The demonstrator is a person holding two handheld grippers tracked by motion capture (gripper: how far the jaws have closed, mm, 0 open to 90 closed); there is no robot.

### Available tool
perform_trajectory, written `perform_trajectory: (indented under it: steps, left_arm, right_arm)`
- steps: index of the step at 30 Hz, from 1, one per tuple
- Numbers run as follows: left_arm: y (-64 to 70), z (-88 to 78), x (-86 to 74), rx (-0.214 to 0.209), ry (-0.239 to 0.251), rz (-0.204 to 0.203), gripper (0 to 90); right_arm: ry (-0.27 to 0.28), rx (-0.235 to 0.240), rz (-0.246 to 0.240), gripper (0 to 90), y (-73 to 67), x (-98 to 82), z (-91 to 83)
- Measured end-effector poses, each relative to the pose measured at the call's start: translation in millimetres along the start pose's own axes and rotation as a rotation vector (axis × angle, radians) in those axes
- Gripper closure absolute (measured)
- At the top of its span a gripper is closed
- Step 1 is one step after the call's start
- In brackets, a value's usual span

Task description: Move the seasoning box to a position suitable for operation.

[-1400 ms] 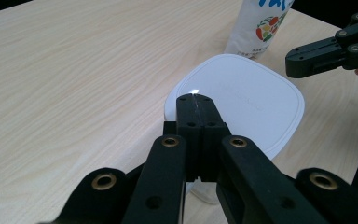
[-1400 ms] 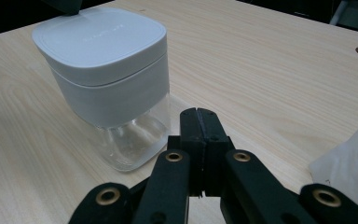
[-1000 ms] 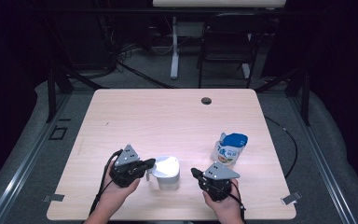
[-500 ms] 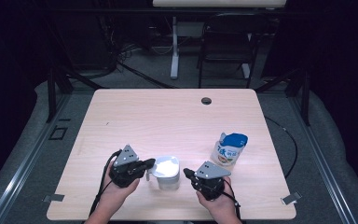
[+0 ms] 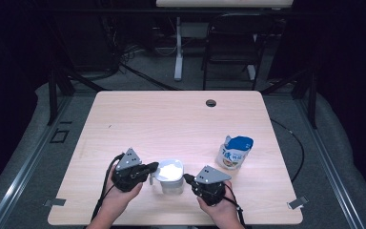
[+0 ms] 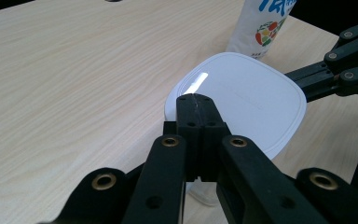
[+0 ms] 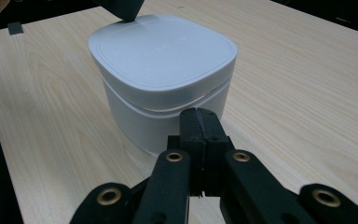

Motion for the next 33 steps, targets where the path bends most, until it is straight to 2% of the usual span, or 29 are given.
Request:
perform_trajectory:
  steps: [13,19,25,33]
  left_arm:
    - [-1.5,-1.5,-1.4,0.007,0.002,-0.003,89.3]
    - [-5.0,-5.5,-4.7,0.019,0.005,-0.014,86.6]
    - [-8.5,-9.7,-6.8,0.018,0.014,-0.043,83.8]
    - [-11.4,-13.1,-6.8,0.033,0.011,-0.041,82.5]
  right_arm:
    - [0.007,-0.004,-0.013,90.0,-1.3,5.9,-0.8]
    - [0.01,0.0,-0.018,90.0,-2.6,7.4,-1.6]
    - [0.012,0.003,-0.019,90.0,-3.0,8.9,-1.9]
    - [0.013,0.002,-0.023,90.0,-2.8,9.9,-2.4]
Point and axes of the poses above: each handheld gripper's, and its own axes: z roughly forward along the jaws, x roughly out of its top, y roughly to its right, the point moved 3 cm from there along z, roughly forward along the jaws
